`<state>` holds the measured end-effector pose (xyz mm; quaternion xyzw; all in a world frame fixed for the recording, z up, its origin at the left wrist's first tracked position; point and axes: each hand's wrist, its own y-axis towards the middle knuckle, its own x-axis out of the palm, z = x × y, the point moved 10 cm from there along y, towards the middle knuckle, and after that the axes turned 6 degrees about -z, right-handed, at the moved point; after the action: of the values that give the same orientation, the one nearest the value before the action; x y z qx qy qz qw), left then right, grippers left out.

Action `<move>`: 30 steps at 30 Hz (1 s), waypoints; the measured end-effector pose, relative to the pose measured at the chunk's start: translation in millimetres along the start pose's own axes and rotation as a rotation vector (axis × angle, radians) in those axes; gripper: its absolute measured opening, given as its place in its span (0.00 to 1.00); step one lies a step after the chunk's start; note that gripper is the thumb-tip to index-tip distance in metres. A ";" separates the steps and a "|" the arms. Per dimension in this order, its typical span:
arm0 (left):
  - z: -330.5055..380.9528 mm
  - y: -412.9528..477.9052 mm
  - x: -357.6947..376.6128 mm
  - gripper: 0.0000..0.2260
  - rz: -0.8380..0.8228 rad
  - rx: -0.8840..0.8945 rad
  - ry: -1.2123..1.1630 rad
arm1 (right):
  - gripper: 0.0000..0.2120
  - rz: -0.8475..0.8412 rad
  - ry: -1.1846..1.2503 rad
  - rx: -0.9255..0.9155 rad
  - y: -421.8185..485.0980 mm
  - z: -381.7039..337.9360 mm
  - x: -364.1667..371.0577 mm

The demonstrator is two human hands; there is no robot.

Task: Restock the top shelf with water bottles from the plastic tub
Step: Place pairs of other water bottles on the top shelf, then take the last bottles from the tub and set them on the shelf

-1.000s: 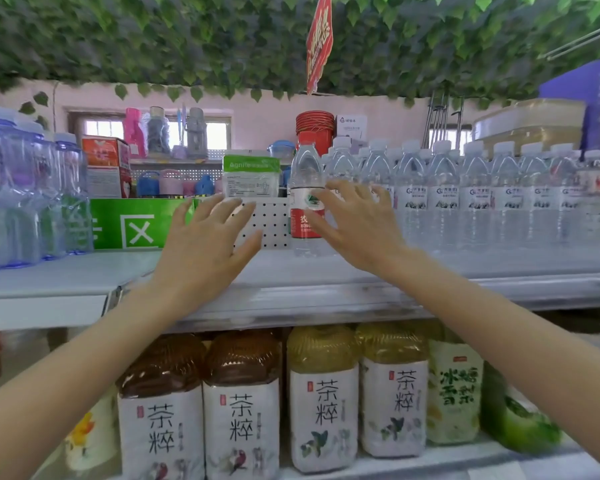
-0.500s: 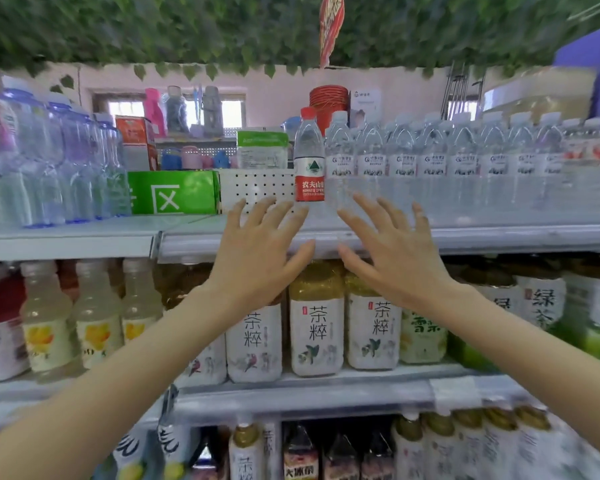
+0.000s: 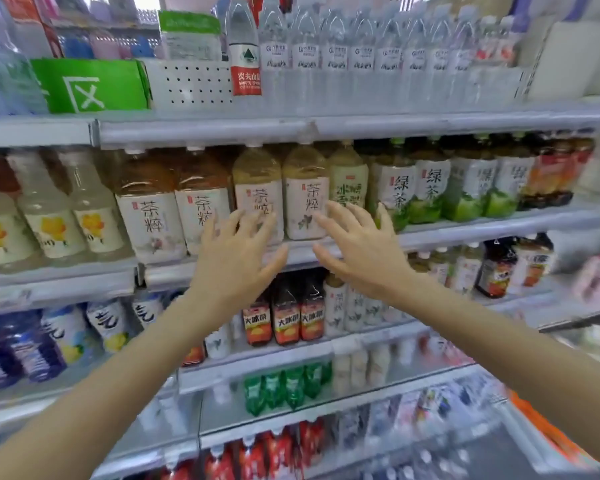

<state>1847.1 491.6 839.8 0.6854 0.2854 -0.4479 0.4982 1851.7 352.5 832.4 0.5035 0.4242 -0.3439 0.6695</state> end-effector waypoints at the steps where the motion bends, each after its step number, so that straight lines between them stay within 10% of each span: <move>1: 8.9 -4.4 5.8 0.36 -0.021 0.013 0.010 | 0.32 -0.011 -0.003 0.000 -9.3 2.7 3.9; 17: 147.0 -17.4 55.9 0.30 -0.062 -0.023 -0.013 | 0.33 -0.168 0.017 -0.073 -95.3 106.9 65.5; 30: 222.0 -90.7 207.5 0.40 -0.501 -0.171 -0.073 | 0.30 -0.515 0.046 -0.175 -177.6 159.6 220.6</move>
<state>1788.4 302.7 591.9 0.5323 0.4646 -0.5559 0.4379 1818.5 145.4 584.0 0.3271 0.5815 -0.4534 0.5910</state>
